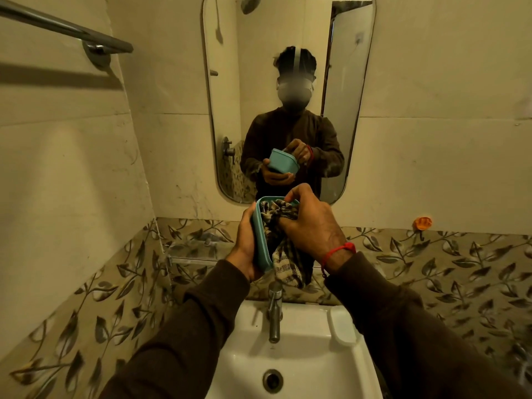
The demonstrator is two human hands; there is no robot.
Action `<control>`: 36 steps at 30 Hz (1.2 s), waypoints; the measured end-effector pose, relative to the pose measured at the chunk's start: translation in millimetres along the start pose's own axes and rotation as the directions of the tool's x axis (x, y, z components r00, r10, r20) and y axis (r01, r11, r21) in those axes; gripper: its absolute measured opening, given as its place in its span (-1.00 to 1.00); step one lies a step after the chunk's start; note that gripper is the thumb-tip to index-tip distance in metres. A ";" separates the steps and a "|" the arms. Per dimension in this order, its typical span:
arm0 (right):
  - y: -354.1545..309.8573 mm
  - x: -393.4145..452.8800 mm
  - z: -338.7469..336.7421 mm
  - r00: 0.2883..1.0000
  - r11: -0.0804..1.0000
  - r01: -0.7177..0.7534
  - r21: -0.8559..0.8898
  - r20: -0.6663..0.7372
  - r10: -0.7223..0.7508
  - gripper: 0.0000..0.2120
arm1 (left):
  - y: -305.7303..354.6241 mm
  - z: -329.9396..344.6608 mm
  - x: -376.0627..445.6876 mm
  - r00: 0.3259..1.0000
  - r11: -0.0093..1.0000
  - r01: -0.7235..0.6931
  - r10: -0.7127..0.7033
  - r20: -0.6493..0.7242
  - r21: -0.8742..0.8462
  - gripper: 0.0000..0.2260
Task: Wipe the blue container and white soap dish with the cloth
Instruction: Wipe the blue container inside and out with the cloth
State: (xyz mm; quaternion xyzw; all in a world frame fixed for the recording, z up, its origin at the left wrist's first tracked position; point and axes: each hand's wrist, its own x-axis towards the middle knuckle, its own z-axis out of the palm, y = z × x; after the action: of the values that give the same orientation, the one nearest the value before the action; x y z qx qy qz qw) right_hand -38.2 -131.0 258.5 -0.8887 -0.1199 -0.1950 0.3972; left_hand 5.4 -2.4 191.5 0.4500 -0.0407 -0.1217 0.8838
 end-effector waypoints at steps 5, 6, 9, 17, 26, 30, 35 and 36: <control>-3.3 -5.8 3.3 0.991 0.991 0.112 -0.071 -0.065 -0.116 -0.72 | -6.3 3.6 3.1 0.999 0.999 0.007 -0.009 -0.046 -0.039 -0.39; -3.7 -8.4 5.7 0.985 0.986 0.163 -0.041 -0.053 -0.165 -0.72 | -7.2 2.8 3.6 0.999 0.999 -0.003 0.001 -0.039 -0.053 -0.39; -5.2 -14.4 8.0 0.956 0.950 0.292 0.107 -0.051 -0.288 -0.72 | -5.7 -2.8 3.6 1.000 0.993 -0.022 0.023 0.008 -0.117 -0.40; -4.9 -8.8 -9.7 0.950 0.935 0.265 0.237 0.101 -0.295 -0.74 | 2.3 -1.1 0.8 0.995 0.984 -0.027 0.043 0.086 -0.174 -0.40; -3.3 -15.5 6.9 0.976 0.944 0.215 0.250 -0.090 -0.198 -0.73 | -3.9 8.2 -2.4 0.994 0.991 -0.099 0.102 0.033 -0.087 -0.47; -0.9 -20.1 -1.6 0.950 0.937 0.266 0.228 0.103 -0.295 -0.75 | 2.7 -1.6 -2.6 0.994 0.993 -0.081 0.086 0.063 -0.089 -0.43; -3.6 -23.7 -11.4 0.869 0.918 0.375 0.130 0.295 -0.397 -0.80 | 5.6 -4.1 -2.7 0.995 0.995 -0.048 0.056 0.086 -0.086 -0.50; -4.3 -21.7 -12.8 0.859 0.917 0.375 0.136 0.321 -0.399 -0.80 | 5.5 -3.9 -2.0 0.996 0.995 -0.030 0.038 0.080 -0.092 -0.48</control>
State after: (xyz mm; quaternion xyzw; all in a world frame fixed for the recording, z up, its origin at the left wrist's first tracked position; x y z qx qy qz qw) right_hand -62.4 -139.1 259.6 -0.8523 -0.3699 -0.1090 0.3533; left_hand 5.1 4.3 193.6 0.4032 -0.0789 -0.1265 0.9029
